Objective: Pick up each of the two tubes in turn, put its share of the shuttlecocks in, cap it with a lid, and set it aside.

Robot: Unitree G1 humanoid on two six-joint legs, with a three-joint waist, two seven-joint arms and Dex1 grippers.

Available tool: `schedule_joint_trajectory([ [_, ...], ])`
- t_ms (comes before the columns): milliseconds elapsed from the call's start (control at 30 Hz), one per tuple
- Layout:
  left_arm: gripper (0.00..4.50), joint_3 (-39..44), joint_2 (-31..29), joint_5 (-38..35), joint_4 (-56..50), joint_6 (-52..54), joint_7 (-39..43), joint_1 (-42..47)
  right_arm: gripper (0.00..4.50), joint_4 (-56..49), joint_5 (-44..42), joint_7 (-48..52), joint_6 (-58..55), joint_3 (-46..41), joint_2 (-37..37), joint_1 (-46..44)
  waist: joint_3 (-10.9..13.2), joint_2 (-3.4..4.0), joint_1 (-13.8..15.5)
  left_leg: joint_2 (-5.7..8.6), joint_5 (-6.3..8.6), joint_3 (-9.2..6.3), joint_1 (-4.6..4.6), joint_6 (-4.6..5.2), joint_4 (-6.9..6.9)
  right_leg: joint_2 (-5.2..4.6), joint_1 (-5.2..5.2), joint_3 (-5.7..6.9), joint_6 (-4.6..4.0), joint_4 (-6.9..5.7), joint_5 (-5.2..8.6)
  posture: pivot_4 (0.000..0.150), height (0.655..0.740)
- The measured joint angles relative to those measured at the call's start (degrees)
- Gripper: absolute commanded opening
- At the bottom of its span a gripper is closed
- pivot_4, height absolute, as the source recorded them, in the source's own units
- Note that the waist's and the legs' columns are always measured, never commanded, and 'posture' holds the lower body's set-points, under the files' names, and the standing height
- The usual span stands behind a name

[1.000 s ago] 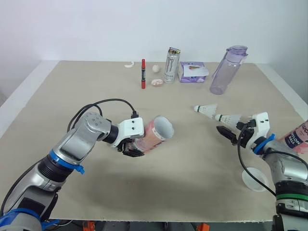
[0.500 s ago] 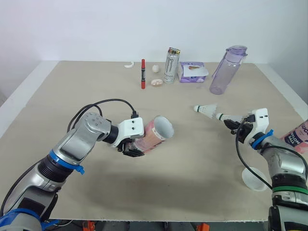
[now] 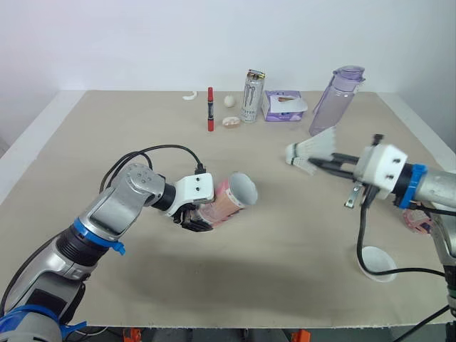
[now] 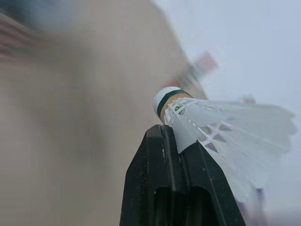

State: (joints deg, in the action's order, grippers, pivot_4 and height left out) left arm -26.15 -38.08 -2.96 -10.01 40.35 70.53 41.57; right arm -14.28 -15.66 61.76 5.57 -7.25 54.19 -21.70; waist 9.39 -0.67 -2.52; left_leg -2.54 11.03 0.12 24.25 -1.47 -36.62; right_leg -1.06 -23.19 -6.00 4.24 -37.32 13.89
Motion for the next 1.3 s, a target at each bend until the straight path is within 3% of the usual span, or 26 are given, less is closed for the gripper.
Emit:
schedule_joint_trajectory([
  [200,3.46,-0.6,0.0,0.2,0.2,0.1,0.2,0.7,0.04,-6.8,-0.8,5.3,-0.5,6.9,0.6,-3.9,0.0,-0.02,0.0,0.01,0.0,0.0,0.02,0.0,-0.01,0.0,-0.01,-0.02,-0.07,0.0,0.04,0.15,0.74],
  [567,3.46,-1.1,0.4,0.2,0.3,1.1,0.0,1.3,0.04,-6.7,3.7,7.6,3.1,14.1,-1.8,-9.2,0.0,-0.04,0.2,0.02,0.0,0.01,0.03,0.0,-0.05,-0.01,0.0,-0.05,-0.21,0.0,0.12,0.15,0.74],
  [600,3.46,-1.1,0.4,0.2,0.3,1.1,0.0,1.3,0.52,-6.7,3.7,7.7,3.1,14.1,-1.8,-9.2,0.0,-0.04,0.2,0.02,0.0,0.01,0.03,0.0,-0.05,-0.01,0.0,-0.04,-0.21,0.0,0.12,0.15,0.74],
  [667,3.46,-1.1,0.4,0.2,0.3,1.1,-0.1,1.3,0.99,-6.7,3.8,8.0,3.2,14.2,-1.9,-9.9,0.0,-0.04,0.2,0.02,0.0,0.01,0.03,0.0,-0.05,-0.01,0.0,-0.06,-0.21,0.0,0.11,0.15,0.74],
  [900,3.46,-1.1,0.4,0.2,0.3,1.2,-0.2,1.3,4.31,-6.9,3.5,9.0,2.2,14.7,-2.0,-11.2,0.0,-0.04,0.2,0.01,0.0,0.0,0.03,0.0,-0.07,0.0,0.0,-0.05,-0.23,-0.01,0.11,0.15,0.74],
  [1067,3.46,-1.1,0.6,0.2,0.3,1.3,-0.4,1.3,4.42,-7.6,-5.3,3.1,-10.0,9.5,-4.6,-11.1,0.0,-0.06,0.3,0.01,0.0,-0.01,0.03,0.0,-0.09,-0.01,0.02,-0.05,-0.23,-0.04,0.09,0.15,0.74],
  [1167,3.46,-1.2,0.8,0.2,0.3,1.3,-0.7,1.3,4.42,-2.1,-8.5,-4.5,-19.4,2.4,-5.6,-9.9,0.0,-0.27,0.6,0.01,0.0,-0.01,0.04,0.0,-0.16,-0.01,0.05,-0.06,-0.26,-0.03,0.09,0.15,0.74],
  [1300,3.46,-1.3,0.8,0.2,0.3,1.3,-1.0,1.3,4.42,13.6,-6.9,-17.4,-24.1,-3.8,-12.0,-8.3,-0.1,-0.39,0.6,0.02,-0.01,0.0,0.03,0.01,-0.16,0.0,0.05,-0.07,-0.27,-0.04,0.06,0.15,0.74],
])
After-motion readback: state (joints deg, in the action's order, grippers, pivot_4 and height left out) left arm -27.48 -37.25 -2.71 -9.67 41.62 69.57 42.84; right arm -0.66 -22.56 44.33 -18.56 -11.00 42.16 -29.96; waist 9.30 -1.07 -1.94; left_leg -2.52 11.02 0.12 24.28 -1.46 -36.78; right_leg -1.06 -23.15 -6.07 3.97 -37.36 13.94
